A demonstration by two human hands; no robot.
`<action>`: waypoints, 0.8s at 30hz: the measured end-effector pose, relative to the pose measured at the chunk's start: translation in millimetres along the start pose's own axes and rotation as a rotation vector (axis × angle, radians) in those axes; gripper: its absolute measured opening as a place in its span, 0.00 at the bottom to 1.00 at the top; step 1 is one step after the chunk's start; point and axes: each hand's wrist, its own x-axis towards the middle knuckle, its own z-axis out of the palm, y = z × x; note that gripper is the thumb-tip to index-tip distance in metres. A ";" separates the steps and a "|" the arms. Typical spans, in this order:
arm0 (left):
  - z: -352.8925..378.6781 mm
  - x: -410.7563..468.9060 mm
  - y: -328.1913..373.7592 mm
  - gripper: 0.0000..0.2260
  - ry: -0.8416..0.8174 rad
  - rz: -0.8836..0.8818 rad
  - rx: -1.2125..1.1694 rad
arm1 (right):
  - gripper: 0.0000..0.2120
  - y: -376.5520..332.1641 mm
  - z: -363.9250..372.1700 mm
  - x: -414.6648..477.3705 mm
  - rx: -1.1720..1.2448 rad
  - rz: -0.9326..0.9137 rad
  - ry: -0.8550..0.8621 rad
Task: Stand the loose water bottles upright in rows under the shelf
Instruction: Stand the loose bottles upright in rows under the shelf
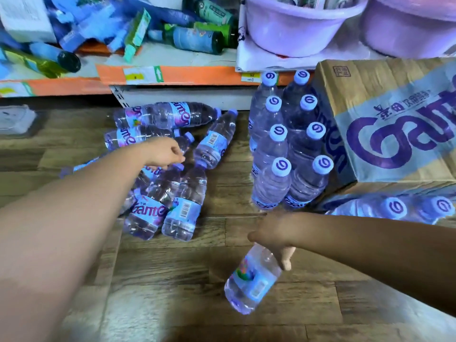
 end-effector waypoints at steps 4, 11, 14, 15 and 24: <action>-40.1 1.4 -20.5 0.11 0.101 0.085 0.109 | 0.36 -12.3 -46.8 1.4 0.123 -0.009 -0.032; -81.6 -42.0 -56.0 0.11 -0.045 0.135 0.178 | 0.16 -29.5 -128.3 6.0 0.195 -0.027 0.177; -88.3 -24.9 -51.3 0.10 0.048 0.133 0.091 | 0.15 -3.2 -145.4 9.1 0.212 -0.018 0.325; -85.4 -11.6 -44.1 0.09 0.092 0.145 0.062 | 0.16 8.2 -150.2 7.9 0.224 -0.021 0.373; 6.5 117.1 70.3 0.24 0.196 0.077 -0.189 | 0.13 79.9 -138.0 8.5 0.329 0.028 0.639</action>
